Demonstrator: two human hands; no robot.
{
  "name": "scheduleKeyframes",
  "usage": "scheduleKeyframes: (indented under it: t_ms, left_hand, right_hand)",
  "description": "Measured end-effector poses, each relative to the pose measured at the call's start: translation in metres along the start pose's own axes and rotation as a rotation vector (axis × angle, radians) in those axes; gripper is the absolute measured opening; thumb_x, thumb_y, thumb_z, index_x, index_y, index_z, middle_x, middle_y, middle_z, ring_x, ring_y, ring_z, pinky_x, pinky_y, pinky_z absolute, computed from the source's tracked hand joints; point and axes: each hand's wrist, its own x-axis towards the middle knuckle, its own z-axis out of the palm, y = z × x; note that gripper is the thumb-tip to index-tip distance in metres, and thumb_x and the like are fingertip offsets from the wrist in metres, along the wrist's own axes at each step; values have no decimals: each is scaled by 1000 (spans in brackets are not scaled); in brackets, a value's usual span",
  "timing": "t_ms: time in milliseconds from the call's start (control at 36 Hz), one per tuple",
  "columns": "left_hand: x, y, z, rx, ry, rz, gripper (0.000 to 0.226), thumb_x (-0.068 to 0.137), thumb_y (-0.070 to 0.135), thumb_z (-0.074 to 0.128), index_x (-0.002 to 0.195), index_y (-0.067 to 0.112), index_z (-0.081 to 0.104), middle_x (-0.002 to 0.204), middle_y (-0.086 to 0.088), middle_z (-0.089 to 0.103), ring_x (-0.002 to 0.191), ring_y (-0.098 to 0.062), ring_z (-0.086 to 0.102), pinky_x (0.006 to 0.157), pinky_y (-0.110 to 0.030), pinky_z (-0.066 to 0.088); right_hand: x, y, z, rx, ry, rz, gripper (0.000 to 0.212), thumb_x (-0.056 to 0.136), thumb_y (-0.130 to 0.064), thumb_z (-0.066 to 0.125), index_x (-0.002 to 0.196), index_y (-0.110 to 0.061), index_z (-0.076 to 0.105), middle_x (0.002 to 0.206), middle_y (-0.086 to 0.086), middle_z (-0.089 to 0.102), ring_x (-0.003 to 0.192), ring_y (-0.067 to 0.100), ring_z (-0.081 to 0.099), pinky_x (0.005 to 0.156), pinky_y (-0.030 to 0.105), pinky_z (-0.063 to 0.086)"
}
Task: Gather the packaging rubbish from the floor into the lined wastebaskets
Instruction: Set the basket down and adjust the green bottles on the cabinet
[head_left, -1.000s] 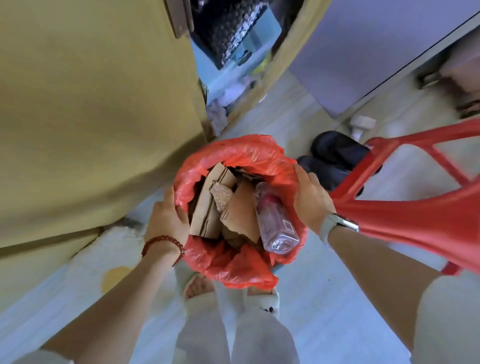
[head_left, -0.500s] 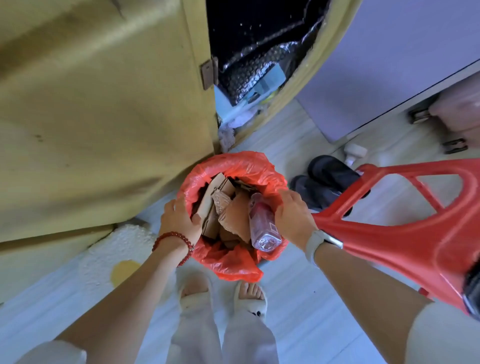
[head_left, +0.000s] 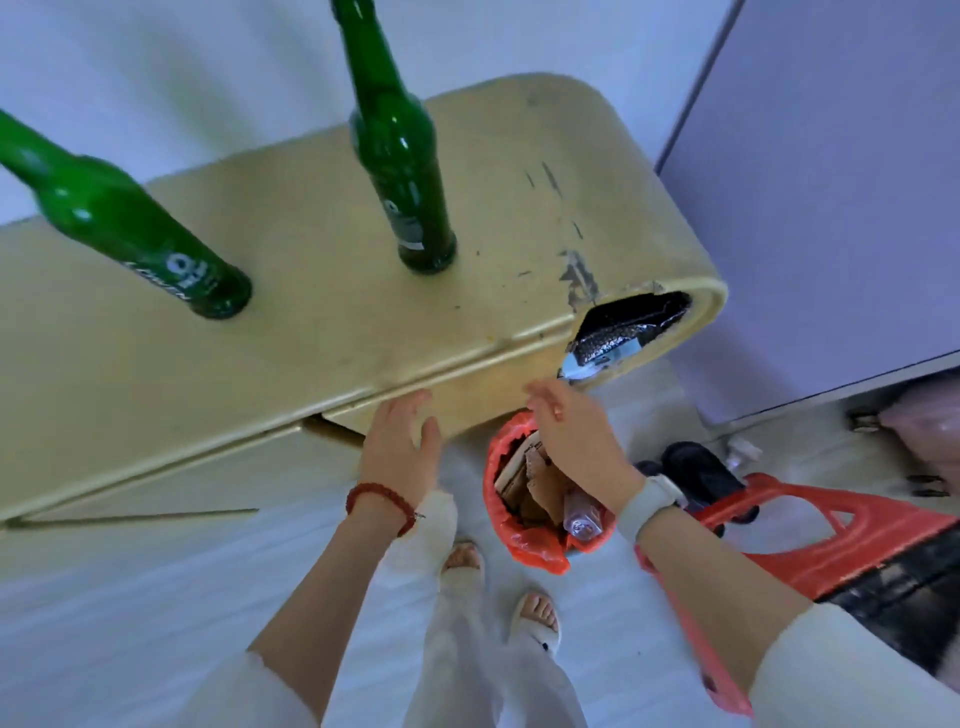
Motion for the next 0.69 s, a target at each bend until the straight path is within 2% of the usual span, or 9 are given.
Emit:
scheduleKeyframes:
  t_ms: [83, 167, 222, 306, 389, 500, 583, 639, 694]
  left_hand:
    - [-1, 2, -44, -72, 118, -39, 31, 90, 12, 50, 121, 14, 53, 124, -5, 52, 110, -18, 52, 96, -36, 43]
    - [11, 3, -86, -139, 260, -75, 38, 89, 11, 52, 127, 11, 47, 127, -9, 47, 109, -20, 52, 93, -36, 44]
    - [25, 3, -115, -187, 347, -132, 49, 88, 12, 55, 133, 9, 37, 133, -11, 39, 112, -23, 49, 95, -39, 44]
    - [56, 2, -156, -233, 479, -167, 72, 83, 16, 62, 141, 7, 22, 142, -15, 25, 124, -29, 39, 105, -43, 35]
    - [86, 7, -190, -252, 572, -154, 90, 77, 20, 70, 145, 10, 11, 149, -13, 15, 136, -26, 22, 107, -24, 18]
    - [125, 18, -221, -346, 601, -113, 98, 72, 27, 75, 145, 14, 12, 149, -7, 20, 137, -23, 23, 112, -33, 21]
    - [152, 22, -238, -467, 592, -149, 78, 71, 29, 76, 134, 12, 33, 126, -4, 48, 118, -23, 47, 100, -34, 38]
    - [163, 24, -247, -486, 566, -187, 45, 76, 29, 71, 110, 9, 50, 100, -2, 55, 103, -27, 55, 90, -32, 43]
    - [168, 23, -253, -512, 539, -194, 20, 79, 30, 68, 79, 16, 55, 79, 3, 56, 87, -25, 56, 87, -35, 46]
  right_hand:
    - [10, -48, -8, 53, 36, -48, 27, 95, -9, 42, 117, -11, 58, 109, 9, 65, 93, 17, 56, 84, 19, 40]
    - [30, -95, -18, 72, 128, -135, 29, 93, -10, 47, 121, -10, 54, 108, 5, 60, 91, 12, 53, 89, 27, 46]
    - [46, -126, -23, 75, 187, -181, 38, 91, -13, 52, 128, -9, 46, 111, 1, 52, 96, 13, 50, 92, 34, 47]
    - [73, -166, -30, 47, 257, -222, 62, 87, -21, 61, 139, -9, 30, 131, 9, 40, 116, 19, 43, 100, 33, 39]
    - [102, -199, -32, 56, 260, -228, 79, 84, -27, 65, 145, -12, 18, 146, 9, 27, 132, 21, 30, 104, 30, 29]
    - [133, -230, -28, 154, 248, -189, 68, 84, -31, 64, 139, -16, 29, 139, 3, 38, 127, 17, 37, 105, 34, 33]
    - [147, -243, -22, 179, 242, -114, 40, 87, -31, 61, 119, -11, 47, 107, 2, 53, 99, 16, 50, 92, 34, 45]
    - [154, -246, -20, 163, 266, -83, 30, 89, -31, 57, 107, -8, 51, 95, 3, 55, 87, 17, 51, 78, 30, 47]
    - [157, -246, -19, 148, 298, -81, 23, 90, -30, 55, 98, -9, 50, 88, 5, 54, 80, 17, 50, 62, 21, 40]
